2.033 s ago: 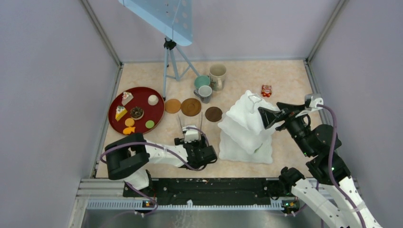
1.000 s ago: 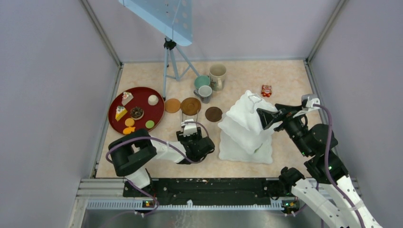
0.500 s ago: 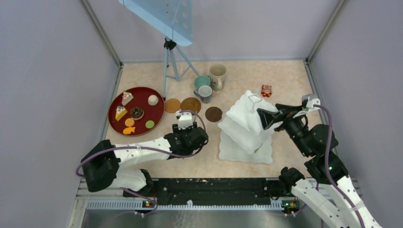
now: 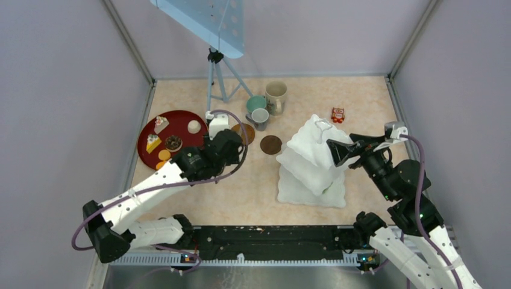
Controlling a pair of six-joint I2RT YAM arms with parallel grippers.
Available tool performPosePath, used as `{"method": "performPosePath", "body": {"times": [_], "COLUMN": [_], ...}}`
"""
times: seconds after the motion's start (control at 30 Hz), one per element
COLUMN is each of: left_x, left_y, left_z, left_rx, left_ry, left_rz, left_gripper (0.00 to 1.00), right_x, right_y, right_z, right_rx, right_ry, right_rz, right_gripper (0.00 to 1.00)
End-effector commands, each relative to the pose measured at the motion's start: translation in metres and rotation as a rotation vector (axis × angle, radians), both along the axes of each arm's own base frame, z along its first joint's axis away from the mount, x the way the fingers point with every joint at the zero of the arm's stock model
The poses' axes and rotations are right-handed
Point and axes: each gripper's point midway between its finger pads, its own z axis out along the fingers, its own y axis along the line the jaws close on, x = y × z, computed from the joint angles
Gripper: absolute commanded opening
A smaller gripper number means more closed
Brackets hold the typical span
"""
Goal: Serve the afternoon tea
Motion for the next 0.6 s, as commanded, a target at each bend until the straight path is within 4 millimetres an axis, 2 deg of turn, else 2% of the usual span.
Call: {"method": "performPosePath", "body": {"times": [0.0, 0.13, 0.2, 0.43, 0.57], "left_x": [0.003, 0.027, 0.041, 0.084, 0.105], "left_y": [0.04, 0.074, 0.09, 0.15, 0.166], "left_z": [0.023, 0.036, 0.037, 0.011, 0.001], "left_rx": [0.071, 0.086, 0.091, 0.062, 0.023], "left_ry": [0.043, 0.041, 0.049, 0.116, 0.122], "left_rz": [0.012, 0.062, 0.089, 0.173, 0.184], "left_gripper": [0.6, 0.59, 0.59, 0.57, 0.57], "right_x": [-0.012, -0.013, -0.012, -0.005, -0.002], "right_y": [0.002, 0.001, 0.0, 0.003, 0.003], "right_z": [0.016, 0.016, 0.017, 0.01, 0.009], "right_rx": [0.04, 0.039, 0.038, 0.025, 0.018], "right_ry": [-0.019, -0.006, -0.005, 0.009, 0.012], "right_rz": [0.036, 0.036, 0.029, 0.02, 0.015], "right_gripper": [0.89, 0.89, 0.89, 0.9, 0.9]}}
